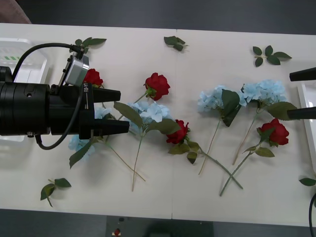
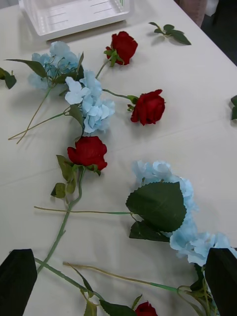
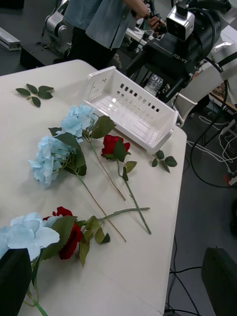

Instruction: Put the red flowers into the right box and the blue flowers into the left box

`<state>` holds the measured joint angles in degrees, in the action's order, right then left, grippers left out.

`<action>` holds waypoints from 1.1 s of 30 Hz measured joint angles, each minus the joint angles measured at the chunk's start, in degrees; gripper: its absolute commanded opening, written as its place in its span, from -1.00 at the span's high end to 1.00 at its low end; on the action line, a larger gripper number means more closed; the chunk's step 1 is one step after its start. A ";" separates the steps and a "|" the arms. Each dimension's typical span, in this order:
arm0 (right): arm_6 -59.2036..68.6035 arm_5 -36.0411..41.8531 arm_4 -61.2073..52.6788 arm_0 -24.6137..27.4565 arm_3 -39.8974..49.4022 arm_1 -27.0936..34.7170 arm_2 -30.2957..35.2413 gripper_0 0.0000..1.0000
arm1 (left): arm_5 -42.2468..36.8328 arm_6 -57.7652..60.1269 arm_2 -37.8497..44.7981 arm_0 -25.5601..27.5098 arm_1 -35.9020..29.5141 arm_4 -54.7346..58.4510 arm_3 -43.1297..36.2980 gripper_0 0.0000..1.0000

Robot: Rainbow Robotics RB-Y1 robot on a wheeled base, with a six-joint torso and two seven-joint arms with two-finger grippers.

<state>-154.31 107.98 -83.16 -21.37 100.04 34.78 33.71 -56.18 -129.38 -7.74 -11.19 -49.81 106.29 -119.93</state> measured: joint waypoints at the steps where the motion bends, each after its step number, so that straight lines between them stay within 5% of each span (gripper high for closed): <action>1: 0.00 0.14 0.00 0.35 -0.02 0.00 -0.11 -1.00 | 0.00 0.00 -0.01 0.19 0.10 0.03 0.00 -1.00; 12: 0.00 -3.75 -1.69 2.97 -0.04 3.35 -8.66 -1.00 | 2.02 3.17 2.96 1.10 -3.76 10.43 0.43 -1.00; 19: 0.00 -3.73 1.95 2.97 -0.04 4.17 -7.68 -1.00 | 2.05 30.85 4.89 -0.85 -7.14 -2.07 0.72 -1.00; 33: 21.67 -3.73 13.80 2.97 -0.05 7.42 -7.14 -1.00 | 1.89 55.67 4.81 -2.90 -7.14 -20.31 3.55 -1.00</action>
<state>-132.64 104.25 -69.37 -18.40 99.98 42.20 26.57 -54.29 -73.71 -2.93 -14.09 -56.95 85.98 -116.39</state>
